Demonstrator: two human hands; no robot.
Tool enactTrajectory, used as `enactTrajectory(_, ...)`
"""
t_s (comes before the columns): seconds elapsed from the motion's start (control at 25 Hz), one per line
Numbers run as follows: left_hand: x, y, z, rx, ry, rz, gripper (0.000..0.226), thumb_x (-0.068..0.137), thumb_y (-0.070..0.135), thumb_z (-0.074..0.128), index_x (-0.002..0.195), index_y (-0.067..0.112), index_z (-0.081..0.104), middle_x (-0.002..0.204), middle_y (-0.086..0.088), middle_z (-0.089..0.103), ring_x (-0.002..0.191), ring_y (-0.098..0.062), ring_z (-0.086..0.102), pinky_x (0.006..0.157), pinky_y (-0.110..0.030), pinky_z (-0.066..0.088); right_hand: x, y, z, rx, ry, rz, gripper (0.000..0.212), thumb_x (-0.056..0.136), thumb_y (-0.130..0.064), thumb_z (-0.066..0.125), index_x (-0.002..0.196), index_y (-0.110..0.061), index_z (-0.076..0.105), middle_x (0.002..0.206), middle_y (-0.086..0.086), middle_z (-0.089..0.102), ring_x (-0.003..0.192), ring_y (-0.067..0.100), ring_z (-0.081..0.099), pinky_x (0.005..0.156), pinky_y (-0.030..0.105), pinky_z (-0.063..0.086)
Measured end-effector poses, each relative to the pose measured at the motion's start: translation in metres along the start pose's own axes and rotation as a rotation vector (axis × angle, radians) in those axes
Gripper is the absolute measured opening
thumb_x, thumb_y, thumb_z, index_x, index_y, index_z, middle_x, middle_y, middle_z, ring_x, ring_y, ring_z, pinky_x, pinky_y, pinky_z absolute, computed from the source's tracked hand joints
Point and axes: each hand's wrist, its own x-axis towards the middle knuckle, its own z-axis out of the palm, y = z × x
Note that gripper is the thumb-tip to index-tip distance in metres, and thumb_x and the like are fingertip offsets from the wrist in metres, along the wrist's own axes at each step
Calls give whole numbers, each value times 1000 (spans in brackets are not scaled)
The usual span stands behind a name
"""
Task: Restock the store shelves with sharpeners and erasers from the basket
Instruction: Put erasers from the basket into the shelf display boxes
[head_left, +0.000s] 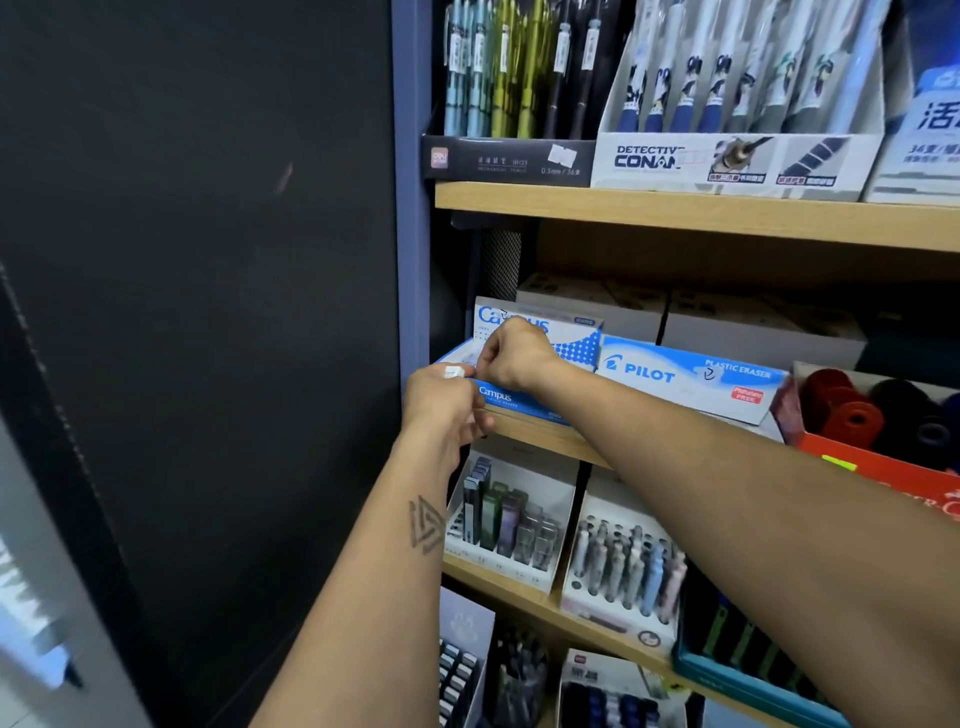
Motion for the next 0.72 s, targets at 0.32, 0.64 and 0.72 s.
enactTrajectory(0.32,-27,16,4,-48,-367,53,36,92,-15,51,123,3,56,89,-16,58,58,-18,53,45,-22,47,-50,13,-56,812,-254,-171,17,90,-6,69,106,-6,75,94,9,74,84,15,67,72,28,55)
enactTrajectory(0.64,-38,13,24,3,-374,73,46,88,-16,58,129,0,44,95,-19,57,60,-20,57,45,-25,50,-70,40,-83,782,-208,-286,25,80,10,73,102,-3,72,93,11,73,89,18,68,90,30,56)
enactTrajectory(0.72,-38,14,25,-47,-371,39,43,88,-16,57,128,-4,50,90,-18,58,62,-22,58,48,-26,52,-72,48,-89,799,-123,-247,26,79,12,73,98,-5,73,94,13,73,89,23,68,92,34,55)
